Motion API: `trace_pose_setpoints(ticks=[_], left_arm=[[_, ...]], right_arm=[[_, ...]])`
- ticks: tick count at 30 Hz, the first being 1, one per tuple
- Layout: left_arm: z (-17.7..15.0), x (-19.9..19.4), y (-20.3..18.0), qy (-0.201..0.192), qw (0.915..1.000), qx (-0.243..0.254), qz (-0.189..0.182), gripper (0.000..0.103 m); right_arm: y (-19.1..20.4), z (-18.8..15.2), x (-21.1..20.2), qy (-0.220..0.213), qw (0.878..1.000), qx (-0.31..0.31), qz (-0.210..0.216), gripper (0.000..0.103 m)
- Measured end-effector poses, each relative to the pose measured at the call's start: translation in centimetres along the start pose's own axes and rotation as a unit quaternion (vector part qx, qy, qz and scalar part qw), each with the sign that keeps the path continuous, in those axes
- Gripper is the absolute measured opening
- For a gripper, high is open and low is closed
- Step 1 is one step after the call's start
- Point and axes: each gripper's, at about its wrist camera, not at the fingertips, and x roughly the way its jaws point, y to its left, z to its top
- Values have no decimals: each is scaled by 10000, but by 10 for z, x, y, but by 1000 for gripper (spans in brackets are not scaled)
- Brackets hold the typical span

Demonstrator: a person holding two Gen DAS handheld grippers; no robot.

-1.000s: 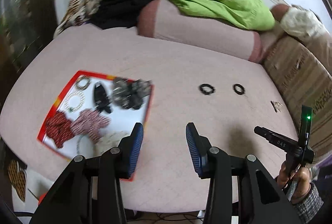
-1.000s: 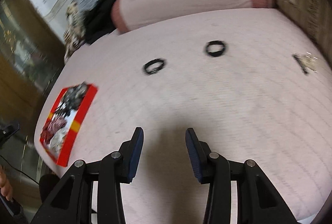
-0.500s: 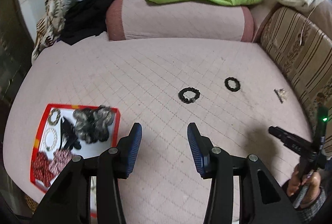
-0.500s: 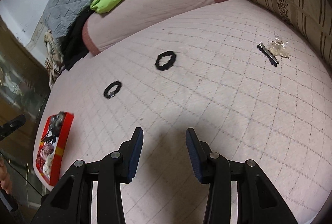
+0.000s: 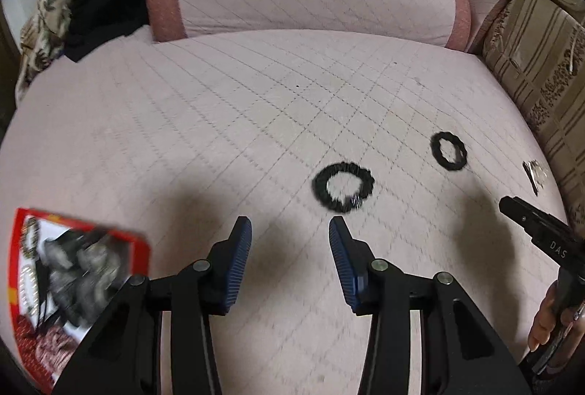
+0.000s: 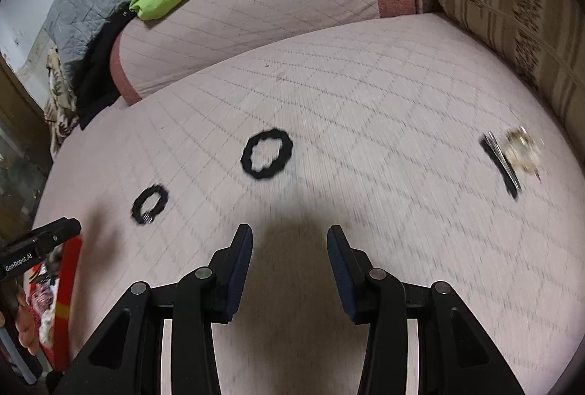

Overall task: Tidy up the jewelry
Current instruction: 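Grasp a black hair tie with left tool while right tool reaches the other hair tie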

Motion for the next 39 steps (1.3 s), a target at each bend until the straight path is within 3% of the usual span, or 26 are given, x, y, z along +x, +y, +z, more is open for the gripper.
trace_pose_setpoints(ticks=[13, 21, 26, 28, 29, 30, 33, 39], left_arm=[[27, 82, -5, 337, 9991, -40, -236, 36], [30, 93, -15, 119, 9997, 118, -156, 36], [23, 94, -25, -126, 9996, 226, 115, 38], [23, 93, -28, -124, 9994, 254, 191, 38], [22, 92, -30, -106, 9993, 285, 200, 28], [22, 91, -32, -72, 9994, 315, 156, 8], [18, 81, -35, 37, 9996, 271, -20, 7], [-2, 38, -32, -40, 9997, 75, -244, 7]], right_arm=[[10, 46, 62, 34, 9993, -274, -252, 46], [18, 49, 81, -15, 9963, -640, -573, 46], [26, 47, 90, -75, 9922, -891, -865, 46], [30, 47, 91, -109, 9907, -960, -959, 36], [31, 48, 91, -142, 9904, -959, -984, 31], [31, 47, 90, -155, 9906, -941, -985, 18], [26, 46, 81, -165, 9933, -751, -859, 8], [22, 31, 47, -202, 9974, -448, -526, 8]])
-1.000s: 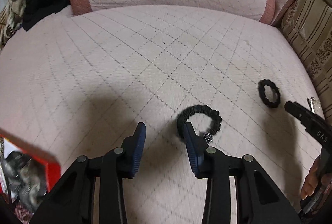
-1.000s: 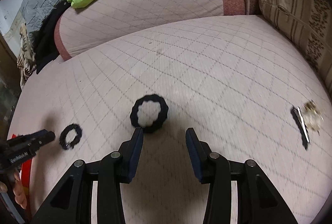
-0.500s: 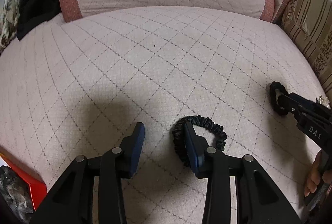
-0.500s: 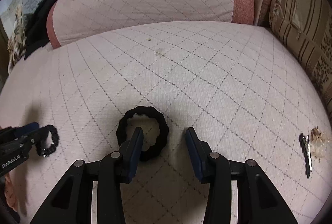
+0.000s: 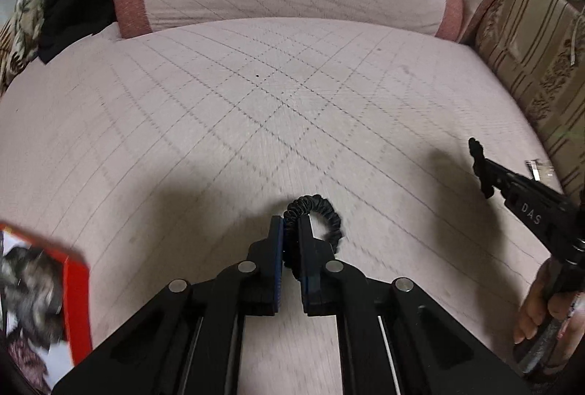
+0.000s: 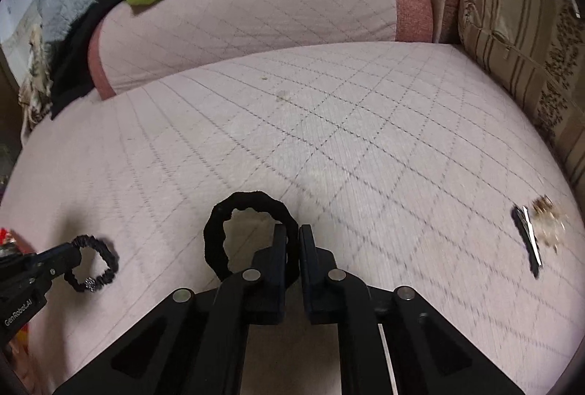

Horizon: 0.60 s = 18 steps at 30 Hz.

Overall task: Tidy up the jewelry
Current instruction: 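Grasp a black hair tie with left tool while right tool reaches the other hair tie, then carry a hair tie to the tray with left tool while right tool carries the other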

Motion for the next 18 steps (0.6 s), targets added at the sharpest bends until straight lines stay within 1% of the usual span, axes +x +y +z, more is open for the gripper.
trace_pose_setpoints(ticks=[5, 13, 18], left_arm=[[-23, -51, 3, -191, 9997, -94, -84, 7], [-63, -131, 9, -683, 9976, -112, 30, 7], [-88, -167, 17, -828, 9962, -231, 108, 7]], right_arm=[[11, -18, -45, -136, 9996, 26, 237, 8], [35, -52, -107, -318, 9981, -140, 516, 8], [54, -73, -144, -479, 9961, -286, 678, 8]])
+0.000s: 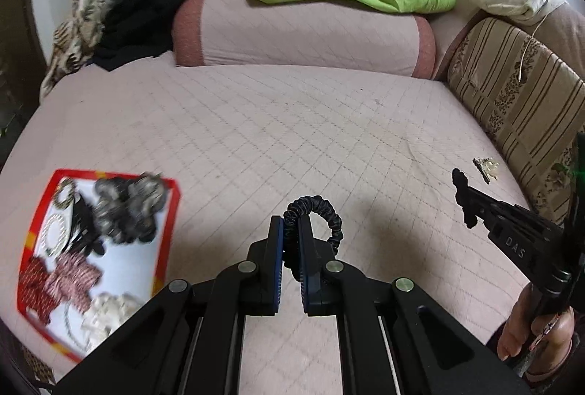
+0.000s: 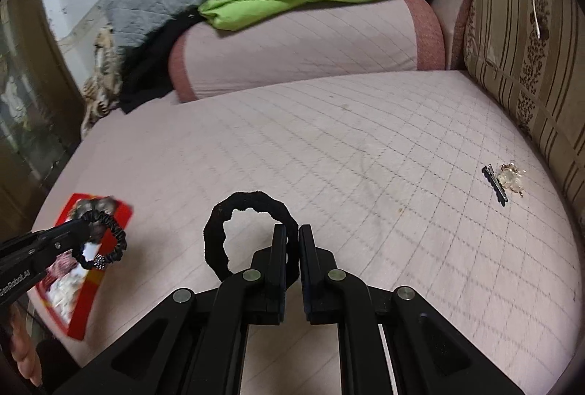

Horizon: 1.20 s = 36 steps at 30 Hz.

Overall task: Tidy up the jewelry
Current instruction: 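Carry a hair tie to the tray with left tool while right tool carries the other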

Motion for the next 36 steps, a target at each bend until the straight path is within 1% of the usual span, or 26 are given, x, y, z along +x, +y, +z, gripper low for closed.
trace_pose_setpoints(ticks=[1, 6, 12, 18, 23, 28, 31, 36], left_arm=[[-2, -5, 2, -9, 10000, -46, 6, 7], [-21, -34, 26, -83, 9991, -397, 89, 7], [-39, -65, 56, -244, 9967, -737, 231, 7], [-50, -94, 94, -490, 9921, -951, 662, 7], [-57, -111, 136, -588, 9864, -1301, 819, 7], [-69, -122, 182, -629, 9775, -1792, 918, 7], [-76, -125, 204, -646, 9720, -2063, 923, 7], [-84, -122, 221, -645, 9678, -2299, 794, 7]], right_arm=[[5, -2, -5, -33, 10000, 63, 18, 8], [31, -9, -36, -203, 9996, -105, 189, 8], [61, -19, -59, -287, 9984, -272, 395, 8], [98, -29, -71, -244, 9963, -575, 598, 8], [131, -32, -77, -224, 9926, -940, 732, 8], [171, -31, -77, -170, 9867, -1322, 927, 8], [196, -30, -71, -71, 9822, -1540, 1071, 8], [241, -34, -55, 119, 9726, -1942, 1272, 8]])
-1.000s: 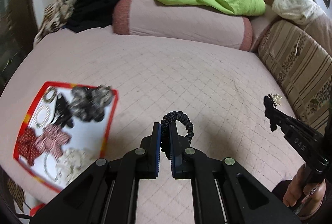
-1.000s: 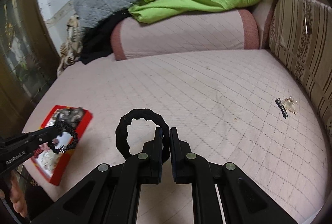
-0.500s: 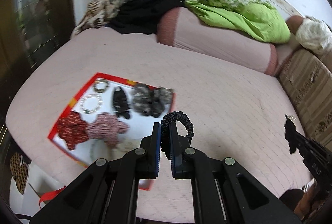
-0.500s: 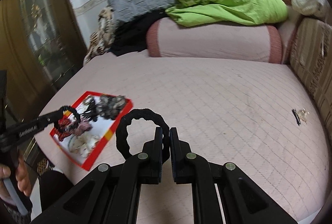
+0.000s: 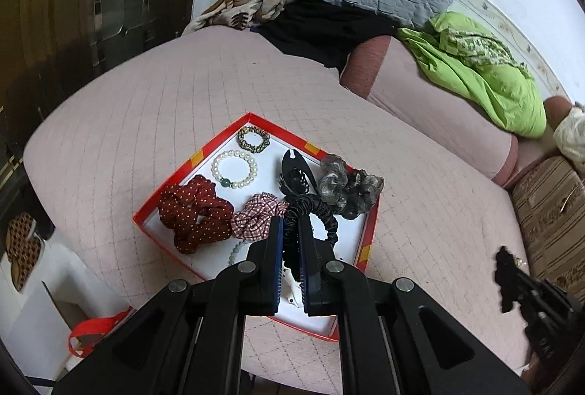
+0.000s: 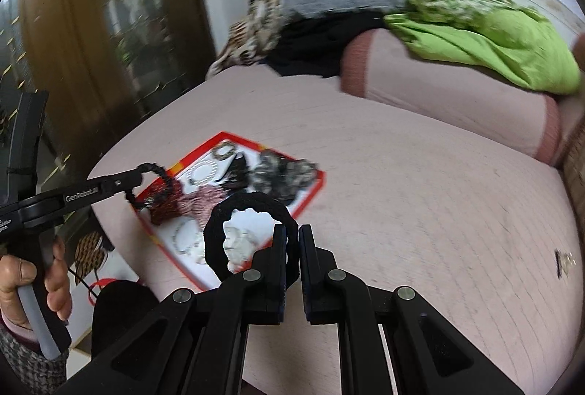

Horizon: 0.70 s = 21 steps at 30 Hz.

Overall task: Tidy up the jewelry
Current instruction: 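Carry a hair tie to the tray with left tool while right tool carries the other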

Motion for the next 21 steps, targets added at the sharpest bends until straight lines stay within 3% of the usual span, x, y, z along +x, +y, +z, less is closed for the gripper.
trace_pose_setpoints(ticks=[9, 21], left_arm=[[0, 18, 27, 124, 9991, -309, -263, 7], [12, 60, 50, 388, 9955, -738, -456, 7]], right_arm=[[41, 12, 51, 350, 9985, -384, 164, 8], [49, 23, 107, 714, 9965, -406, 174, 8]])
